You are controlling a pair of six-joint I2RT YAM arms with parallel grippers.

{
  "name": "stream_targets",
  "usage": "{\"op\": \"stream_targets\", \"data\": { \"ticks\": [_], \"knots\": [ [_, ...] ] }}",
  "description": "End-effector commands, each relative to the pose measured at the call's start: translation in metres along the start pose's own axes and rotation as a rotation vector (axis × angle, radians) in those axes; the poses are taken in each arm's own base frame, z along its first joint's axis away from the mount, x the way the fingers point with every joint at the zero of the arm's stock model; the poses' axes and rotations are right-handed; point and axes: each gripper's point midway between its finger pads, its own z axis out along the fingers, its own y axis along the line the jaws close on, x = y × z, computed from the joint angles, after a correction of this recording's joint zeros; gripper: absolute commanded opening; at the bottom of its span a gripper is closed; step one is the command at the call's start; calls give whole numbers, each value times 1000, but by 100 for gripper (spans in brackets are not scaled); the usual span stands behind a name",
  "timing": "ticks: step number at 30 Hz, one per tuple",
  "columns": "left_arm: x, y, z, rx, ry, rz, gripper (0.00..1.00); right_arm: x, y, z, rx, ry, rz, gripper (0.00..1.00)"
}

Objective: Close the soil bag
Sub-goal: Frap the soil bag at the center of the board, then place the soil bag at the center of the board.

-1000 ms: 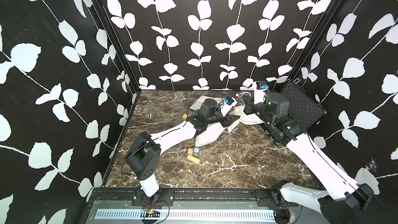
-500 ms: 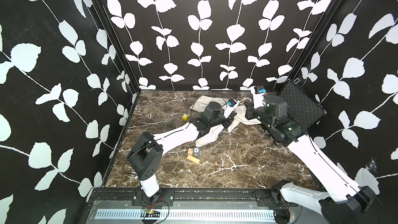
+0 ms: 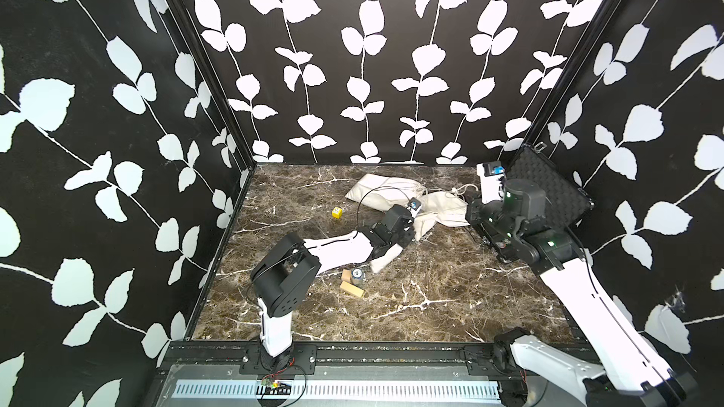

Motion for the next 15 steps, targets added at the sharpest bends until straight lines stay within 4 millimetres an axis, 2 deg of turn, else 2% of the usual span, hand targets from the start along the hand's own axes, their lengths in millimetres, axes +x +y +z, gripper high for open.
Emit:
{"op": "stream_targets", "data": {
  "ticks": [1,3,6,8,10,12,13,15],
  "knots": [
    [141,109,-12,-367,499,-10,23,-40,-54,-21,241,-195,38,0],
    [143,124,-16,-401,510,-41,24,-6,-65,-2,278,-111,58,0],
    [141,142,-20,-450,505,-59,31,59,-76,30,316,36,100,0],
    [133,144,-20,-450,480,-68,39,106,-83,48,348,131,132,0],
    [119,135,-17,-388,423,-95,50,148,-88,59,370,215,151,1],
    [100,122,-18,-315,344,-121,67,175,-91,66,381,269,158,12],
    [90,115,-21,-285,300,-130,79,181,-92,67,384,280,157,21],
    [62,109,-37,-250,192,-155,92,186,-96,64,399,282,149,46]
  ]
}}
